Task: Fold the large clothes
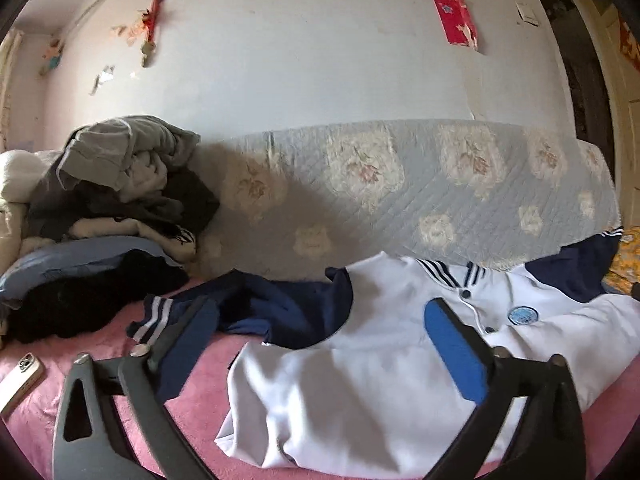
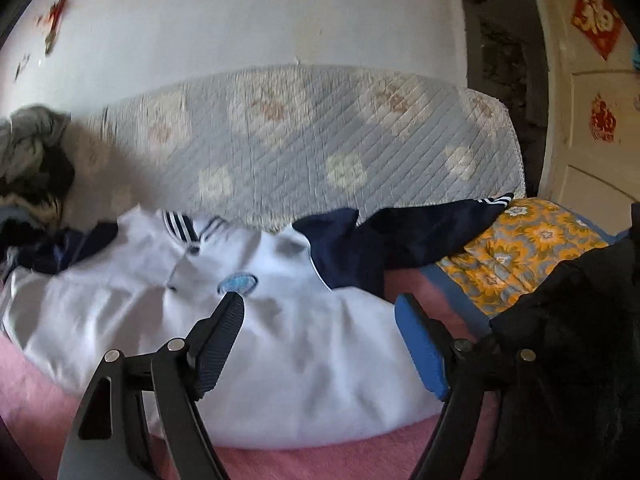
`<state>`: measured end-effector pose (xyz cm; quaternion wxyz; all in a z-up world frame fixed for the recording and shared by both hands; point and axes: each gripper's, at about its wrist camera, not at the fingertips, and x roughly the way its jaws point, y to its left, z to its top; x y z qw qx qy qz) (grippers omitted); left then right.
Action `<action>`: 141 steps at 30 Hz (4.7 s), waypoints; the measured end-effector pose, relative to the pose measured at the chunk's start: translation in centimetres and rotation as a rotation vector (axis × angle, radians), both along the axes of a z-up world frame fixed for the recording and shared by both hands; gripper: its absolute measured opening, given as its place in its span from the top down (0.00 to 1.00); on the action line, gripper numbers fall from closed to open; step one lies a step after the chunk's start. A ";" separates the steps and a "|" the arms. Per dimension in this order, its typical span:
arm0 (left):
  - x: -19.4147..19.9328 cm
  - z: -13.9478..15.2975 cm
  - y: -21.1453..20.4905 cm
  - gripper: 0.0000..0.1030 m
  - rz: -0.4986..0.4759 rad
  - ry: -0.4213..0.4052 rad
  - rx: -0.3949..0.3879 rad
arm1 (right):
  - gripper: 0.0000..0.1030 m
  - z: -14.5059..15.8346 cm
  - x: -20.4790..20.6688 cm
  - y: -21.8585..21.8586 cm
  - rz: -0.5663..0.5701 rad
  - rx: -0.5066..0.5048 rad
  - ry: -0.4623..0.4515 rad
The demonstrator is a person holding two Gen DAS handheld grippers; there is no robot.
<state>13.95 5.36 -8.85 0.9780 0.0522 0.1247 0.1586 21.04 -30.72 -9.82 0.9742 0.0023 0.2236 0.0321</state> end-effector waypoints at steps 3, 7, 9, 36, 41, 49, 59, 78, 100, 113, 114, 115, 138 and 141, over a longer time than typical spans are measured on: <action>0.2 -1.0 -1.1 0.00 -0.017 0.016 0.048 | 0.08 -0.1 0.6 0.1 -0.051 -0.011 0.043; 0.3 -1.8 -2.3 0.00 -0.069 0.018 0.078 | 0.08 -0.3 0.7 0.6 -0.096 -0.095 0.036; 0.5 -1.8 -2.8 0.00 -0.080 0.004 0.070 | 0.07 -0.5 0.3 0.8 -0.102 -0.127 -0.014; 2.6 -5.0 -2.4 0.00 -0.076 0.024 0.002 | 0.00 -3.4 1.5 3.4 0.024 -0.203 0.035; 2.4 -4.9 -1.7 0.00 -0.078 0.018 -0.043 | 0.00 -3.7 2.0 3.0 0.051 -0.170 0.076; 2.0 -4.4 -0.9 0.00 -0.082 0.034 -0.099 | 0.00 -3.9 2.3 3.1 0.017 -0.189 0.093; 4.3 -1.0 12.9 0.06 0.194 0.171 -0.082 | 0.00 2.5 0.8 7.0 0.162 -0.117 -0.074; 5.5 -6.1 30.4 0.91 0.277 0.124 -0.688 | 0.00 3.0 12.6 12.3 0.259 0.139 0.000; 21.1 -7.2 -5.6 0.34 -0.492 0.369 -0.465 | 0.00 -2.4 15.7 8.9 0.178 0.147 0.147; 17.8 -5.7 1.9 0.22 -0.196 0.186 -0.459 | 0.05 -3.8 16.2 11.4 0.300 0.172 0.267; 17.7 -5.5 2.1 0.22 -0.185 0.175 -0.452 | 0.09 -3.8 16.2 11.8 0.322 0.180 0.301; 17.6 -5.1 2.0 0.22 -0.180 0.164 -0.429 | 0.17 -3.8 16.3 12.1 0.342 0.190 0.315; 17.5 -5.3 6.0 0.21 -0.254 0.167 -0.689 | 0.95 -1.6 19.9 13.5 0.093 -0.033 0.168; 16.9 -4.4 4.7 0.21 -0.294 0.145 -0.632 | 0.95 -0.2 20.6 10.6 -0.007 -0.155 0.102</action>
